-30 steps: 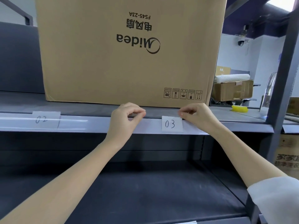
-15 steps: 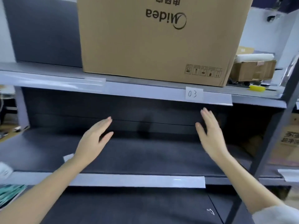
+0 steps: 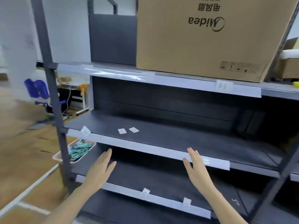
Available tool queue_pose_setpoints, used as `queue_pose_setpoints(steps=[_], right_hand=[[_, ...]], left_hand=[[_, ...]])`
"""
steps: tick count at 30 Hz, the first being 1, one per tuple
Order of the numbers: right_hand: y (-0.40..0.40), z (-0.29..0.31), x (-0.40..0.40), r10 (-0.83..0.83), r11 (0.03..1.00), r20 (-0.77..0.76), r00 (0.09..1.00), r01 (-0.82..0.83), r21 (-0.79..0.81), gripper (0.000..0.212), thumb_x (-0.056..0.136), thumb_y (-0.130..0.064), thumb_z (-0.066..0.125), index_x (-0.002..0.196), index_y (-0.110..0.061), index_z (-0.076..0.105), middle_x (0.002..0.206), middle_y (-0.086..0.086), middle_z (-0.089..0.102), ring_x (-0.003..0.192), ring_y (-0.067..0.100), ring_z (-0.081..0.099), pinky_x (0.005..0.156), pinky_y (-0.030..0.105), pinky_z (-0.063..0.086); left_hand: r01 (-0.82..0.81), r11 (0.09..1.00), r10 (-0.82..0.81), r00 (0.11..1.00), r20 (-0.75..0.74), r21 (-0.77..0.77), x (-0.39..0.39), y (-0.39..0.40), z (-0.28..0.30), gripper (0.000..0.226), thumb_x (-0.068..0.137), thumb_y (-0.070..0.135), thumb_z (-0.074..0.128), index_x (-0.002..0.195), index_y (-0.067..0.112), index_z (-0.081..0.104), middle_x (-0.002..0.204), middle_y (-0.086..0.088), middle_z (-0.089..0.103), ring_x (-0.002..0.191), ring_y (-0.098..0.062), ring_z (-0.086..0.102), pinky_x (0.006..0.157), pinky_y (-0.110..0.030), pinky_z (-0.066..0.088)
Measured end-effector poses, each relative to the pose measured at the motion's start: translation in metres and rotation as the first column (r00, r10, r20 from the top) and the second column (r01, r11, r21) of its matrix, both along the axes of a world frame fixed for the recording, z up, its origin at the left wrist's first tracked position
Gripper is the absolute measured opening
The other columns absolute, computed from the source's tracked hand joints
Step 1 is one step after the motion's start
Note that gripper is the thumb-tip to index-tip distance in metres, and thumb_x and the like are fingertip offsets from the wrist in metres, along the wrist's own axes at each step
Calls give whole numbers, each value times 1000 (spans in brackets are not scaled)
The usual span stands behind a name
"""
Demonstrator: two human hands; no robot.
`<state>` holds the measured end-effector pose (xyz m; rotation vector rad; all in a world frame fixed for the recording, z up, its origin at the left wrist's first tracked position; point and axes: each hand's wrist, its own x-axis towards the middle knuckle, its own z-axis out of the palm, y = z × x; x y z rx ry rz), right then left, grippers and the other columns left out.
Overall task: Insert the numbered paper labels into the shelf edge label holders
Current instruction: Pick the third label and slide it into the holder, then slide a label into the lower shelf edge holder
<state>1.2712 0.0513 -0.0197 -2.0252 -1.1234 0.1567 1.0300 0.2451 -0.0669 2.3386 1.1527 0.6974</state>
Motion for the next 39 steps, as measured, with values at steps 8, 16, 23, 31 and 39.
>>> queue_pose_setpoints(steps=[8,16,23,31,39], right_hand=[[44,23,-48,61,998,-21,998,-62,-6,50,99,-25,36,145,-14,21,156,-5,17,145,9,2,117,27,10],[130,23,-97,140,988,-38,989,-142,-60,50,99,-27,35,145,-16,21,156,-7,17,145,7,2,116,26,12],[217,17,-125,158,985,-92,983,-164,-57,48,98,-26,38,144,-17,27,154,0,22,145,14,11,115,29,17],[336,-4,-112,191,972,-106,976,-203,-120,44,97,-24,41,140,-15,35,152,2,30,144,15,16,114,28,20],[471,-15,-115,347,916,81,934,-319,-244,28,93,-20,48,117,-21,62,122,-2,61,119,19,51,103,36,39]], left_hand=[[-7,1000,7,999,45,6,-42,38,10,56,97,26,42,146,12,19,155,-4,19,144,-18,17,117,-33,17],[-46,989,65,989,129,-141,-97,107,8,51,92,31,47,139,31,25,145,-3,38,137,-24,31,115,-42,28],[-57,996,60,997,46,-74,-121,176,-8,51,97,25,40,144,19,21,152,0,29,139,-18,29,114,-32,26],[-114,988,119,992,44,-107,-110,270,-38,51,98,20,42,144,11,24,153,-5,26,141,-18,25,114,-29,20],[-39,995,47,995,-83,90,-107,360,-54,86,84,68,6,140,9,34,142,-5,45,128,-20,49,103,-22,35]])
